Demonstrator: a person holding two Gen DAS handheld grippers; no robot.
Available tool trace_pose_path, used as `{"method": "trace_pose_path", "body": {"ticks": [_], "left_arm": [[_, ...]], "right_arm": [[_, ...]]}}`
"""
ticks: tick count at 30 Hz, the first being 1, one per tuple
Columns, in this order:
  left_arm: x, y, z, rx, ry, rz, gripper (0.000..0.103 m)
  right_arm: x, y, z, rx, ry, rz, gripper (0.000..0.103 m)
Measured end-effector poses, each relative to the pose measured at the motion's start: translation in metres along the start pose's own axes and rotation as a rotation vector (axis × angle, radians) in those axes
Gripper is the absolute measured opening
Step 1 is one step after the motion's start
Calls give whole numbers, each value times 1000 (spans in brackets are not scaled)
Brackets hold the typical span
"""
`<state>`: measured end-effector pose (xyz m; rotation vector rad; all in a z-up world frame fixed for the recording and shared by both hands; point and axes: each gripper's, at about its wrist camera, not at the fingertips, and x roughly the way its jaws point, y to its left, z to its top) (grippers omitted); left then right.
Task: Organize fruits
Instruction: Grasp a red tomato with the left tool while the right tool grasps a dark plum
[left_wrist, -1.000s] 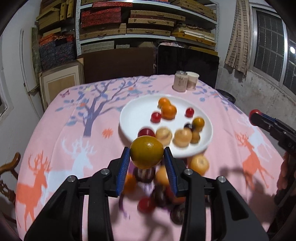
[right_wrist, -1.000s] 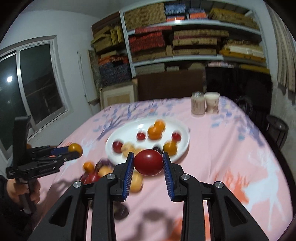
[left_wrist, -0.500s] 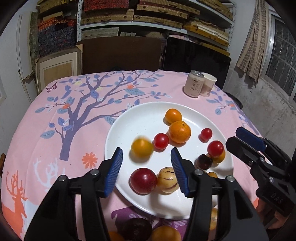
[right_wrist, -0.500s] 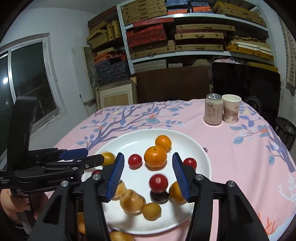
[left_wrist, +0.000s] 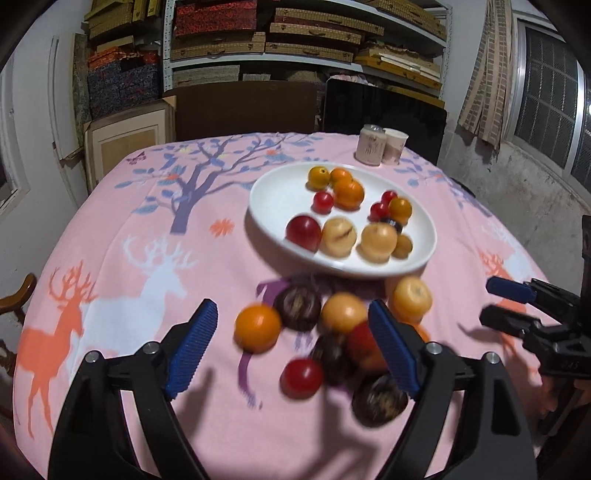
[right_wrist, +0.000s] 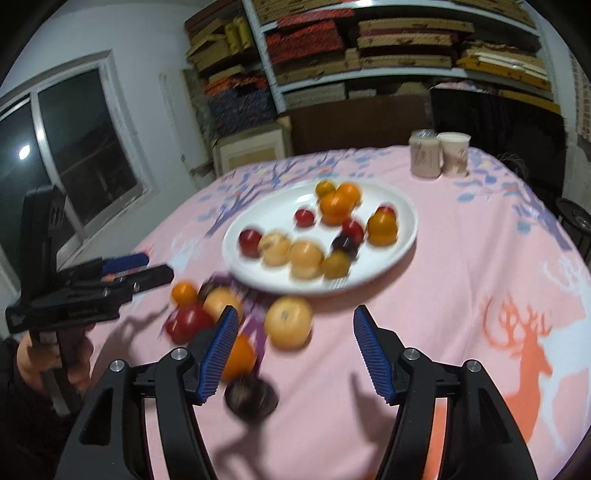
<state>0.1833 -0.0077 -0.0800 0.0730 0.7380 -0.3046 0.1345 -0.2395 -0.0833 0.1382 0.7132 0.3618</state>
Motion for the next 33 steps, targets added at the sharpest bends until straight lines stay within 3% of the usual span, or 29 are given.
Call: {"method": "trace_pose_path", "body": {"ticks": [5, 7, 8, 13, 14, 19, 22, 24, 28, 33], "left_arm": [[-2, 18, -29, -63, 25, 21, 81], [-1, 21, -33, -68, 35, 25, 81], [-1, 22, -36, -64, 40, 28, 81], [3, 20, -40, -39, 65, 38, 81], [4, 18, -41, -31, 68, 41, 81], [14, 9, -41, 12, 104, 74, 82], [20, 5, -41, 45, 131, 94, 82], [22, 2, -42, 62, 144, 102, 81], [29, -6, -41, 110, 161, 107, 82], [44, -20, -37, 197, 175, 131, 81]], "right_arm": [[8, 27, -25, -94, 78, -12, 65], [14, 34, -26, -108, 113, 21, 45], [17, 39, -27, -128, 129, 25, 29], [30, 50, -24, -184, 140, -108, 36], [33, 49, -23, -184, 150, -106, 41], [44, 47, -22, -169, 195, -66, 45], [41, 48, -23, -171, 183, -44, 36], [29, 50, -24, -175, 123, -27, 21], [5, 45, -26, -146, 4, -10, 15], [6, 43, -25, -139, 30, -6, 15]]}}
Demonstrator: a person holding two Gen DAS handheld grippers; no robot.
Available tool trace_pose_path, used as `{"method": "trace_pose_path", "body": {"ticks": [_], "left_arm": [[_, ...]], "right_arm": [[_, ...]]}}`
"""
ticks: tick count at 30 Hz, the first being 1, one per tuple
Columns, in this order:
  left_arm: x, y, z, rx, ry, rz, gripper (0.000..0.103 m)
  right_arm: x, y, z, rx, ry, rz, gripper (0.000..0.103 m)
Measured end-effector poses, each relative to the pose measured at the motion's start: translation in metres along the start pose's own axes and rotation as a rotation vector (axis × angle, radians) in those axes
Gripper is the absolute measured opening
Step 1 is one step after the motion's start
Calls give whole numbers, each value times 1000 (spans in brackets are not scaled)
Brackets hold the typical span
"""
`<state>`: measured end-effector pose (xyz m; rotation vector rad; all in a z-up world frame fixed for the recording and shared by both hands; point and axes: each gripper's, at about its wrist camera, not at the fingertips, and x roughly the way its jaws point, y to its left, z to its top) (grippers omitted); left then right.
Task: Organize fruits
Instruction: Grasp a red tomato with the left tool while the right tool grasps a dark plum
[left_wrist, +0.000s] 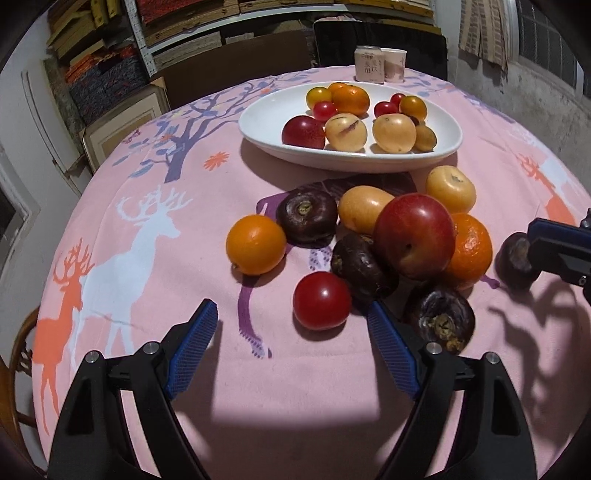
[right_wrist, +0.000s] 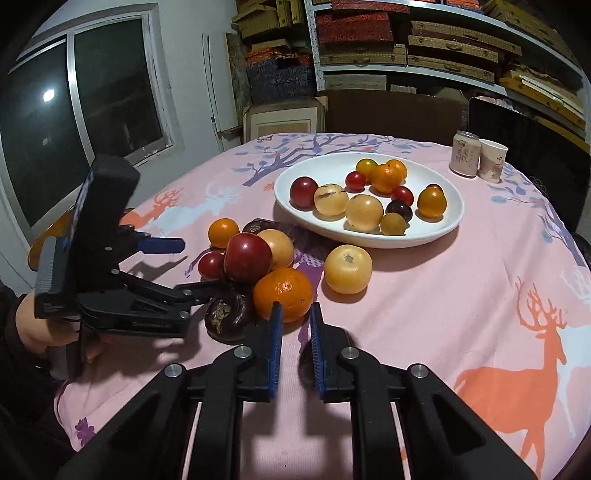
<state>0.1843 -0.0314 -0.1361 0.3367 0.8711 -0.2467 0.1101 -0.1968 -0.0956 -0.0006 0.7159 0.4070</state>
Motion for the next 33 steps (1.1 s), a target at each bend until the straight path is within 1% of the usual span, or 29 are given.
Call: {"method": "trace_pose_path", "body": {"ticks": [2, 3, 4, 5, 7, 8, 9, 13, 16, 18, 20, 23, 25, 30, 33], "left_arm": [[3, 0, 3, 7, -7, -11, 80], [4, 1, 3, 5, -8, -32, 75], [3, 1, 3, 3, -10, -57, 65], [2, 1, 3, 4, -8, -93, 59], [-2, -4, 1, 27, -19, -124, 38], [-3, -6, -1, 35, -27, -113, 36], [-4, -7, -2, 35, -31, -116, 29], [-4, 3, -4, -21, -28, -185, 29], [-6, 3, -5, -29, -38, -181, 29], [-10, 6, -6, -41, -57, -174, 29], [-16, 13, -7, -76, -82, -163, 29], [-25, 28, -10, -147, -122, -181, 29], [-29, 34, -10, -172, -142, -197, 29], [-30, 31, -9, -155, -145, -197, 29], [-29, 31, -9, -156, -144, -200, 29]], "right_arm": [[3, -2, 2, 5, 17, 1, 15], [4, -3, 2, 10, 26, 2, 15], [6, -4, 2, 17, 39, 3, 16], [8, -5, 1, 24, 54, 4, 17], [12, -7, 0, 40, 80, 4, 18], [13, -8, 0, 47, 84, 1, 21], [13, -9, -1, 52, 84, -3, 24], [12, -13, -2, 70, 87, -18, 31], [10, -18, -5, 91, 88, -25, 34], [7, -18, -8, 88, 90, -32, 42], [2, -16, -12, 64, 96, -37, 45], [0, -11, -20, -3, 130, -74, 59], [2, -11, -23, -13, 147, -87, 59], [12, -11, -14, -17, 157, -125, 59], [23, -9, -11, -23, 193, -132, 59]]}}
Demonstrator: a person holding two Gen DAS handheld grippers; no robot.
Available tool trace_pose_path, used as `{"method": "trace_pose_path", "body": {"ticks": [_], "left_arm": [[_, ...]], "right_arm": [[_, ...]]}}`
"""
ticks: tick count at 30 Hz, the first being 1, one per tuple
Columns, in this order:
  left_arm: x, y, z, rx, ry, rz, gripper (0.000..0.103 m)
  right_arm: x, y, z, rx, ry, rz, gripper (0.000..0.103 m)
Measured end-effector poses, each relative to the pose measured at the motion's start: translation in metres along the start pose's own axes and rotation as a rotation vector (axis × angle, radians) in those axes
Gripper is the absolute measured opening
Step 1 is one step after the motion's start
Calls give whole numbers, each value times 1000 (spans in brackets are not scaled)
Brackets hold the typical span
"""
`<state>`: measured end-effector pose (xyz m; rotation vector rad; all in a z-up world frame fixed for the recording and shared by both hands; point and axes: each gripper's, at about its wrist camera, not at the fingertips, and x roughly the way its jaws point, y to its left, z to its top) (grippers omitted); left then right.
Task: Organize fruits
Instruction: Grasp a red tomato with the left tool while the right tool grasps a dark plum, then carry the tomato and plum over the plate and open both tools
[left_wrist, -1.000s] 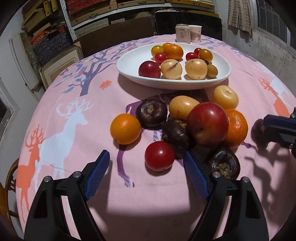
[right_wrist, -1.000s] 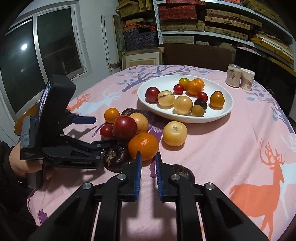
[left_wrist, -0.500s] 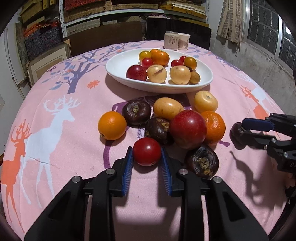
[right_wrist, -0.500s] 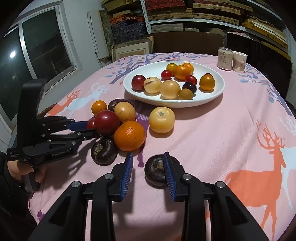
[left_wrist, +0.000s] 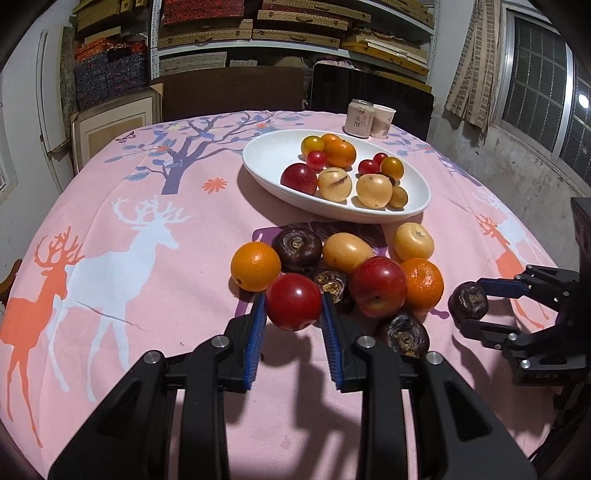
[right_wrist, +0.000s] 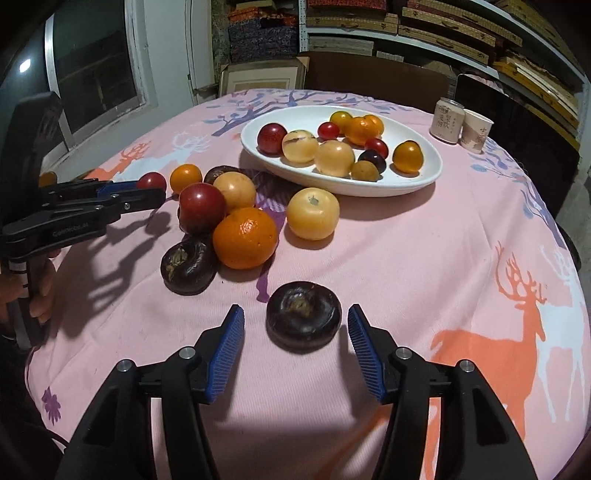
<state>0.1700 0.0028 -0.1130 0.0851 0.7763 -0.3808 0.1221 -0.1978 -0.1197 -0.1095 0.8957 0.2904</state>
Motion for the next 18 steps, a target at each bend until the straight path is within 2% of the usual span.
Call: {"method": "trace_pose_path", "body": {"ticks": [4, 6, 7, 18], "left_arm": [[1, 0, 0, -1, 4, -3, 29], [2, 0, -1, -2, 10, -5, 29], [2, 1, -1, -4, 11, -6, 29], [-5, 3, 0, -10, -29, 16, 29]], "right_arm": [[11, -7, 6, 45, 38, 11, 58], [11, -12, 7, 71, 32, 3, 44], [10, -14, 6, 82, 26, 9, 43], [-21, -29, -4, 155, -96, 14, 43]]}}
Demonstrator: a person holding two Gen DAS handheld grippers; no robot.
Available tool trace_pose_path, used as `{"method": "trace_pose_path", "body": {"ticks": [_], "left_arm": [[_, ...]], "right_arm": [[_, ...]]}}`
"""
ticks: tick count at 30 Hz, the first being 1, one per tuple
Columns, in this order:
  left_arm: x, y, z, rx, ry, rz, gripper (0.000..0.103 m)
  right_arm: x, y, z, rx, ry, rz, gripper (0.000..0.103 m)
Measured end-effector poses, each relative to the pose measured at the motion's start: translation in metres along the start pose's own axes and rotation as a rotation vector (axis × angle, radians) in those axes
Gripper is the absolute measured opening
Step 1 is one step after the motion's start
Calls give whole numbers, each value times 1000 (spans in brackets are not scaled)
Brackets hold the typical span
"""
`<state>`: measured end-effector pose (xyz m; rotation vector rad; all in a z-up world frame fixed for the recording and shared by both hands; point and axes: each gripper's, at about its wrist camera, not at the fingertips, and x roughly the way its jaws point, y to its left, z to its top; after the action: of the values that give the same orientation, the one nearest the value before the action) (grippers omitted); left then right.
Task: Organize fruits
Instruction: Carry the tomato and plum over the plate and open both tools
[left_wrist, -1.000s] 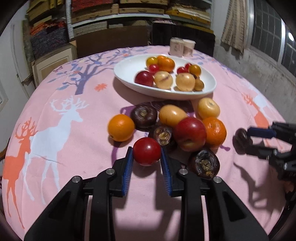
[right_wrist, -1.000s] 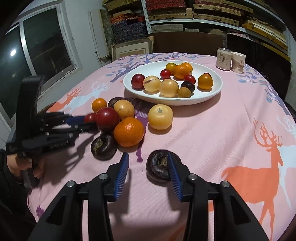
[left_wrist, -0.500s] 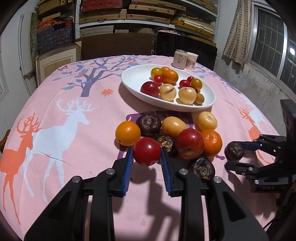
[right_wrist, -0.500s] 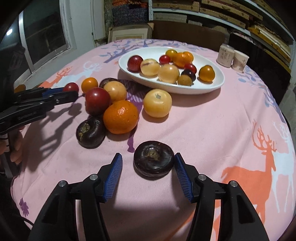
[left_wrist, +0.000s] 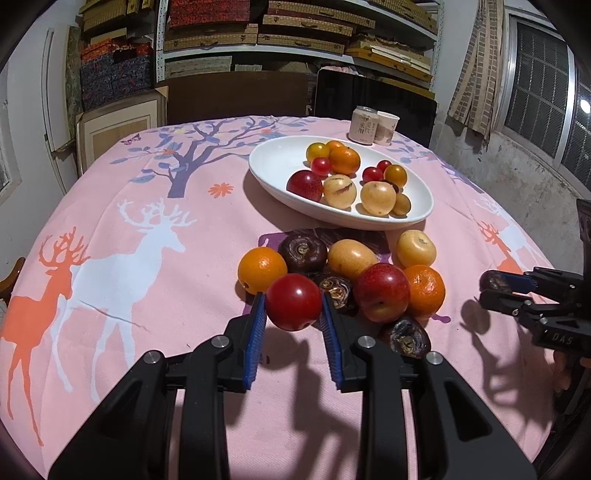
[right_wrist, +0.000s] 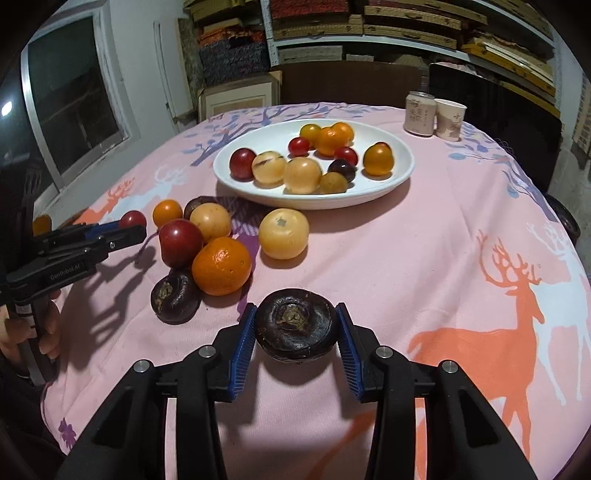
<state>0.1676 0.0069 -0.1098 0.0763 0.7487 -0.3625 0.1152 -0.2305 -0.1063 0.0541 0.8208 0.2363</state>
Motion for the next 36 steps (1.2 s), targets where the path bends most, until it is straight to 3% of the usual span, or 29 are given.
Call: {"method": "trace_pose_path", "body": {"ticks": [7, 14, 18, 27, 29, 31, 36], "left_arm": [[-18, -12, 20, 15, -19, -1, 29], [-11, -26, 91, 36, -26, -17, 29], [32, -25, 127, 11, 24, -7, 29], [110, -15, 158, -52, 90, 11, 29], [121, -12, 159, -65, 104, 3, 35], [125, -9, 162, -77, 98, 14, 51], [111, -3, 160, -99, 59, 10, 62]], "right_arm": [[-31, -23, 19, 36, -100, -15, 43], [-48, -32, 76, 16, -230, -39, 43], [-26, -40, 110, 50, -261, -33, 43], [56, -25, 153, -7, -181, -28, 43], [68, -24, 157, -18, -184, -9, 44], [73, -22, 159, -35, -201, -24, 54], [61, -21, 152, -27, -216, -20, 58]]}}
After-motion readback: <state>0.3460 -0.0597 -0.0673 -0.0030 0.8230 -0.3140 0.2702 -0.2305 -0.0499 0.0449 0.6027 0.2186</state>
